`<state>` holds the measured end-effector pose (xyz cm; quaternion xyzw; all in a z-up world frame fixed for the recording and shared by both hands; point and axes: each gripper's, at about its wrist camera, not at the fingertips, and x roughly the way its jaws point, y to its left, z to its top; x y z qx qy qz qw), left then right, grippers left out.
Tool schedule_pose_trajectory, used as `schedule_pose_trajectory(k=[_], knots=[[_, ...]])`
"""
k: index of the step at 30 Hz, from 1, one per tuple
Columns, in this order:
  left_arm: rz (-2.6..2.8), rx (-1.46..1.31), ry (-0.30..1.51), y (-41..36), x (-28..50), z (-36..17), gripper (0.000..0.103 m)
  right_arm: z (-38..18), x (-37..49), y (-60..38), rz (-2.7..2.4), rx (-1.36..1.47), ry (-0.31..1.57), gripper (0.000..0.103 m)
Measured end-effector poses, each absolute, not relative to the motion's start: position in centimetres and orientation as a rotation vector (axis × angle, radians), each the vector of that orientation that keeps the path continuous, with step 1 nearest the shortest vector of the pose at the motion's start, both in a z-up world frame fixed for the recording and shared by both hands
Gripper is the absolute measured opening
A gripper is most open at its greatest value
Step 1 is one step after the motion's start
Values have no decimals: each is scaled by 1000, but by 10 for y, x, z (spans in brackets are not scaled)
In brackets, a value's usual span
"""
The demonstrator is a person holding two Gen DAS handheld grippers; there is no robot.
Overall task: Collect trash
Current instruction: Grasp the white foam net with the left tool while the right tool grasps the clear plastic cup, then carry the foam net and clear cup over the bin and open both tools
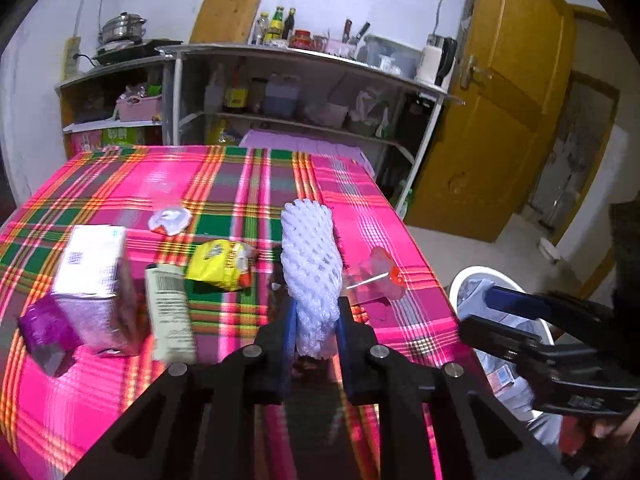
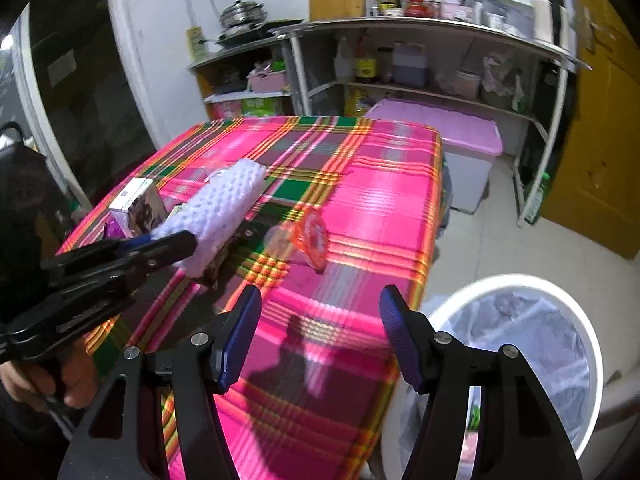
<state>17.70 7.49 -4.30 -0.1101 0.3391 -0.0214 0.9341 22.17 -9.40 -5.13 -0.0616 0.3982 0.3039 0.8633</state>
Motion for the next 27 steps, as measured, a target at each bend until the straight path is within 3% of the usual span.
schedule_pose_trajectory(k=[19,21,22,27], knots=[[12,-315,642,131,146,-43,19,-84,270,-29,601,-305,899,62],[9,-318,642,132,144,-45,19,-86,273,-30,597,-299,905,59],[7,-319,642,133,144,-45,19,-86,274,-31,600,-296,906,50],[-3,-316,642,131,144,-46,19,-83,270,-34,615,-262,901,50]])
